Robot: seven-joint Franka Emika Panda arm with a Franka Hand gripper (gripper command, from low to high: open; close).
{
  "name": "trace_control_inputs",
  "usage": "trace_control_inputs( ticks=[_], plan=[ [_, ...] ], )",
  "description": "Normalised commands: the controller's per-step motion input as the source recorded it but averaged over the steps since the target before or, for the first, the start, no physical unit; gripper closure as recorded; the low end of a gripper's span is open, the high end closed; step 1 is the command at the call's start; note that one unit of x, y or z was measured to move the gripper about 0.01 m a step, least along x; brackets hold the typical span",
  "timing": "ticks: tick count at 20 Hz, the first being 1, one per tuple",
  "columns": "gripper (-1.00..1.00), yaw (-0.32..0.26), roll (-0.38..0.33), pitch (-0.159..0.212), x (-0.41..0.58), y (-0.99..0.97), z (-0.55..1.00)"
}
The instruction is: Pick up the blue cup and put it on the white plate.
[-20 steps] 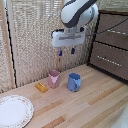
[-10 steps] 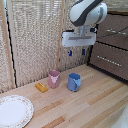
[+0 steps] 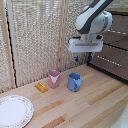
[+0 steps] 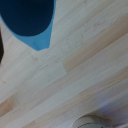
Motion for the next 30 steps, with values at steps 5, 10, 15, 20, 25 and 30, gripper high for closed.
trace_control_inputs(
  ticks=[5, 10, 15, 20, 25, 30],
  plan=[
    [-1.00, -0.006, -0.079, 0.000, -0.126, 0.14, -0.33],
    [-1.00, 0.005, -0.094, -0.053, -0.003, 0.21, -0.39],
    [-1.00, 0.016, -0.085, -0.062, 0.000, 0.11, -0.50],
    [-1.00, 0.027, -0.089, -0.016, 0.001, 0.07, -0.48],
    [1.00, 0.000, -0.096, 0.028, -0.011, 0.15, -0.24],
    [1.00, 0.000, -0.026, 0.001, -0.027, 0.09, -0.02]
  ],
)
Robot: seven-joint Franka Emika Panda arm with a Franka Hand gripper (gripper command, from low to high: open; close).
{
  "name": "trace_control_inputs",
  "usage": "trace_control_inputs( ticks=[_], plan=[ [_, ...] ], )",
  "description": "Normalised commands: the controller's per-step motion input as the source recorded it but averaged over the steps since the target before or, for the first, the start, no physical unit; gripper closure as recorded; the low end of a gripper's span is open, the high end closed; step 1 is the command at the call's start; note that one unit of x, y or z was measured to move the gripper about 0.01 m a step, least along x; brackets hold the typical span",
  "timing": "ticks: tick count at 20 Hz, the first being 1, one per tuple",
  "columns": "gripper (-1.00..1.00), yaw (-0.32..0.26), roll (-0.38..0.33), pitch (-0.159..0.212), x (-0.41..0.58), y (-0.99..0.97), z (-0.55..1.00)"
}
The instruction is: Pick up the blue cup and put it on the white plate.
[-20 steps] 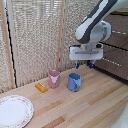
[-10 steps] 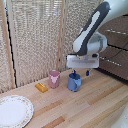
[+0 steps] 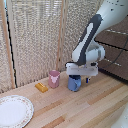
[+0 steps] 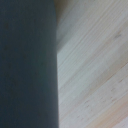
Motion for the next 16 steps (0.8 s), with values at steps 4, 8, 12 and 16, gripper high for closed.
trace_control_inputs(
  ticks=[4, 8, 12, 16],
  plan=[
    [1.00, 0.000, -0.017, -0.001, -0.020, 0.02, 0.00],
    [1.00, -0.027, -0.066, 0.000, 0.006, 0.14, 0.00],
    [1.00, -0.001, -0.067, 0.000, 0.032, 0.17, 0.00],
    [1.00, 0.000, -0.010, 0.017, 0.015, 0.19, 0.01]
  ],
)
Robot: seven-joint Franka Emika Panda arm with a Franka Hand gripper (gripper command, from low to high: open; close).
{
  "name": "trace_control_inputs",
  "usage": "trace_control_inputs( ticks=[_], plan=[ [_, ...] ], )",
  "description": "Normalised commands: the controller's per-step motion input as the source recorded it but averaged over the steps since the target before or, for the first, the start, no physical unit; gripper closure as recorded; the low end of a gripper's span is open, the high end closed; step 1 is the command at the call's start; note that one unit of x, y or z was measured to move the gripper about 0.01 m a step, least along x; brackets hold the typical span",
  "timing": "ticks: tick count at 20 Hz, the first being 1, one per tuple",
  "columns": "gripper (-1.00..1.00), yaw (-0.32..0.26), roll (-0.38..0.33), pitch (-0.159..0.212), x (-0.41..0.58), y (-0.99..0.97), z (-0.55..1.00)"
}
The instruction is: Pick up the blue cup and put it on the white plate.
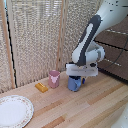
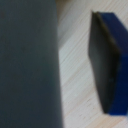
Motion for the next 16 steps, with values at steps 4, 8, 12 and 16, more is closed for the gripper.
trace_control_inputs(
  ticks=[4, 8, 12, 16],
  plan=[
    [1.00, 0.000, -0.001, 0.018, -0.026, 0.27, 0.24],
    [1.00, 0.000, 0.000, 0.021, 0.081, 0.27, 0.80],
    [1.00, -0.068, -0.016, 0.001, 0.332, 0.34, 1.00],
    [1.00, 0.002, -0.010, 0.046, 0.553, 0.40, 1.00]
  ],
)
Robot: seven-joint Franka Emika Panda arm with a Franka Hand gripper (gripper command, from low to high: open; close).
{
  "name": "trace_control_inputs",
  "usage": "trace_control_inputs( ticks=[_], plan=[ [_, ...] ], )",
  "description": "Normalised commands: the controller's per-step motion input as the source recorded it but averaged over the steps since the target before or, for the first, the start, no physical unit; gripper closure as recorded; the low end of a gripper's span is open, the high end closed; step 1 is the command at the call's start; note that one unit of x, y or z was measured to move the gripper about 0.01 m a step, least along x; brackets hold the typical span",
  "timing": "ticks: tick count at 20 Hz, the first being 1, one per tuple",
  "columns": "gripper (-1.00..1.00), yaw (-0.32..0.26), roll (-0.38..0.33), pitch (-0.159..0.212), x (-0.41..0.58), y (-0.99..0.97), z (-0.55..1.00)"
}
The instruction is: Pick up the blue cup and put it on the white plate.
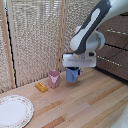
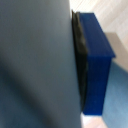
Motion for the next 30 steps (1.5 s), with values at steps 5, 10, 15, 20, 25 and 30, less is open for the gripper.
trace_control_inputs(
  ticks=[5, 10, 15, 20, 25, 30],
  plan=[
    [1.00, 0.056, -0.003, 0.110, 0.623, 0.54, 0.92],
    [1.00, 0.073, 0.000, 0.134, 0.521, 0.68, 0.71],
    [1.00, 0.065, 0.000, 0.132, 0.438, 0.78, 0.54],
    [1.00, 0.046, 0.001, 0.124, 0.365, 0.91, 0.21],
    [1.00, 0.038, 0.000, 0.101, 0.313, 0.95, 0.08],
    [1.00, 0.029, 0.000, 0.078, 0.274, 0.97, 0.03]
  ],
)
